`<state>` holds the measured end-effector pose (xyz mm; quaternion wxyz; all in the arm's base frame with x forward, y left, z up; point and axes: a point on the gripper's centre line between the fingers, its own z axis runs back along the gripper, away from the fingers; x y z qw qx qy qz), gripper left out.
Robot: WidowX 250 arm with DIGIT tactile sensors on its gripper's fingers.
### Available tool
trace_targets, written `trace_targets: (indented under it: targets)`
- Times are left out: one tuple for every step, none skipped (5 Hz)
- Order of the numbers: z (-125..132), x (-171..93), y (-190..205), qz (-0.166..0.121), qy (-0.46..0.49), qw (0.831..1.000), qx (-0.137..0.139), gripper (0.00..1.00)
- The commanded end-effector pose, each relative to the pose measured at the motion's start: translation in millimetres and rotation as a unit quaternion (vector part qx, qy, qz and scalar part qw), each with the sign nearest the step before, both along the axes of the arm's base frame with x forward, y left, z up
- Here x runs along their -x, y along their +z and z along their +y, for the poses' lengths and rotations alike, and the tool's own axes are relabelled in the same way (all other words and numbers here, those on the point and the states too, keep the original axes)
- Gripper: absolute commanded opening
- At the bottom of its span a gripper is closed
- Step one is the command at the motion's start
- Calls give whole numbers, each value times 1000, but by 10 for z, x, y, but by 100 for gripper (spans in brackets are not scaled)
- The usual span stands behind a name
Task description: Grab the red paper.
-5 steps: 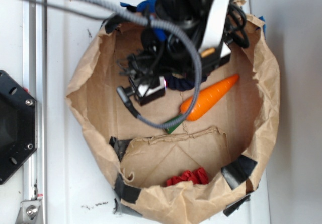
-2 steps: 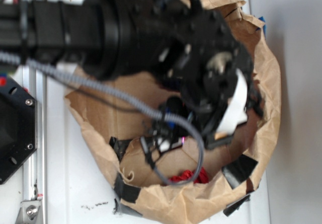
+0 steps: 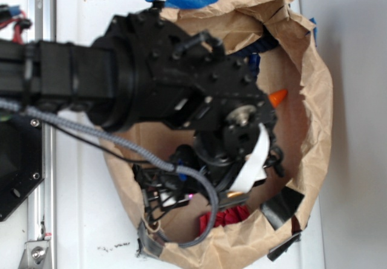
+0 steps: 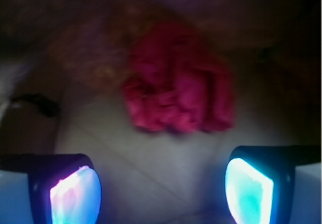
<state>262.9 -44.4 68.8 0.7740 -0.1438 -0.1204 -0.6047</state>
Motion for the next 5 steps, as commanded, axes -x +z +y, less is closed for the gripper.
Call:
trace_targets:
  targets:
    - [-146, 80, 189, -35, -24, 999, -2, 100]
    - [-146, 80, 189, -35, -24, 999, -2, 100]
    - [-174, 41, 177, -60, -9, 998, -7, 100]
    - [-178, 6, 195, -73, -4, 997, -19, 100]
    - [-217, -9, 187, -93, -6, 995, -23, 100]
